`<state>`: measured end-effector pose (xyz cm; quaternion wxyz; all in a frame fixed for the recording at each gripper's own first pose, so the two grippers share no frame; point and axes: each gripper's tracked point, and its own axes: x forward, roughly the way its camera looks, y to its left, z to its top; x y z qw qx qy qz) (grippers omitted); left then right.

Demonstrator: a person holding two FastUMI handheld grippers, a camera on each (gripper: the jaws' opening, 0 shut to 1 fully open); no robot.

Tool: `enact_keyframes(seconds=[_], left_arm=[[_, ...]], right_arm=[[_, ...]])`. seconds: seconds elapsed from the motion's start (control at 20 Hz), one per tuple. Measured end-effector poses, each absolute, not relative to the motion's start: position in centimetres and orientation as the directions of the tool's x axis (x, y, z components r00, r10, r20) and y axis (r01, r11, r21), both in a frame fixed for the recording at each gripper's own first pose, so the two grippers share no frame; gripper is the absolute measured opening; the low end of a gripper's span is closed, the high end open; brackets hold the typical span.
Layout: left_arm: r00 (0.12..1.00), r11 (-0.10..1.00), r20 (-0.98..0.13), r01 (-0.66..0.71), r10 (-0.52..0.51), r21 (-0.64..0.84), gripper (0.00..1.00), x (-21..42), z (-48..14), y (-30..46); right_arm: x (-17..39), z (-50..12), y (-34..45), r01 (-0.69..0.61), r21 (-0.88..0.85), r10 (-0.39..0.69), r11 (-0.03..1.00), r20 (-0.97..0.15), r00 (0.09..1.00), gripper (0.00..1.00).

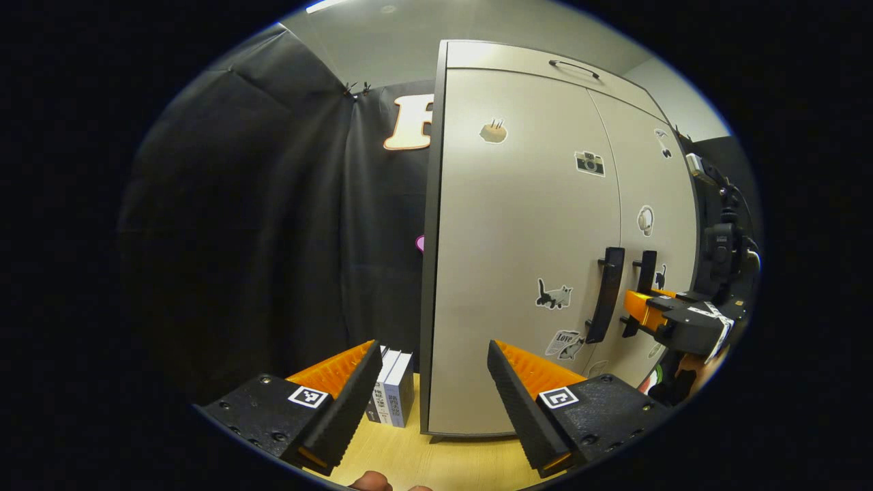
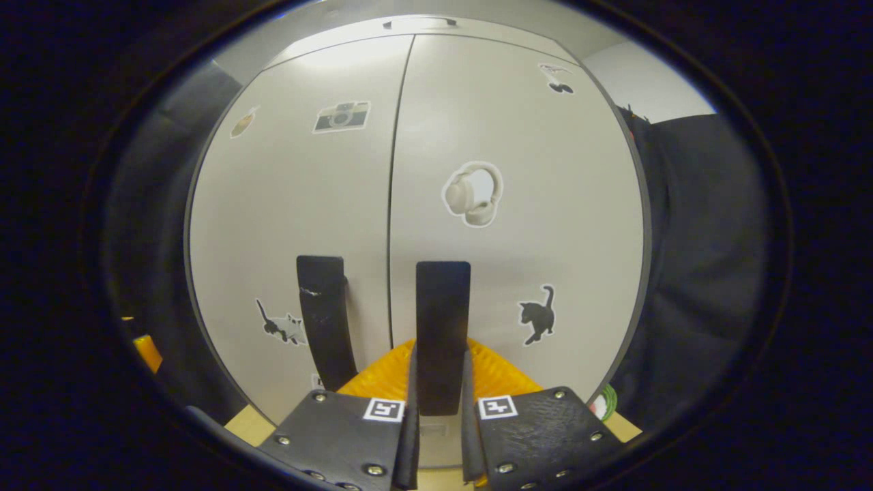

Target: Open the right door of the double-door shoe cabinet with the right hand, and open the left door with the left hand.

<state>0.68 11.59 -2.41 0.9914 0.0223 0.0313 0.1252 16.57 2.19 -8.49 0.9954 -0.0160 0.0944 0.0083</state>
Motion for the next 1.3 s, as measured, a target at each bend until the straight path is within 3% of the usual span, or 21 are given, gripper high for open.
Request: enact_keyframes(seconds=[0.95, 1.05, 1.3], left_arm=[[0.969, 0.970, -0.043, -0.241, 0.243, 0.044, 0.96, -2.5, -2.3, 6.5], [0.968, 0.969, -0.044, -0.244, 0.246, 0.044, 0.96, -2.8, -2.3, 5.8], [0.964, 0.964, -0.047, -0.260, 0.263, 0.056, 0.96, -3.8, -2.4, 4.5]], right_arm=[[10.6, -7.5, -0.1, -0.244, 0.060, 0.251, 0.968, -0.195, 0.948, 0.25], [10.4, -7.4, -0.2, -0.258, 0.075, 0.267, 0.963, -0.185, 0.946, 0.12], [9.9, -7.2, -0.5, -0.282, 0.104, 0.297, 0.954, -0.179, 0.938, 0.12]])
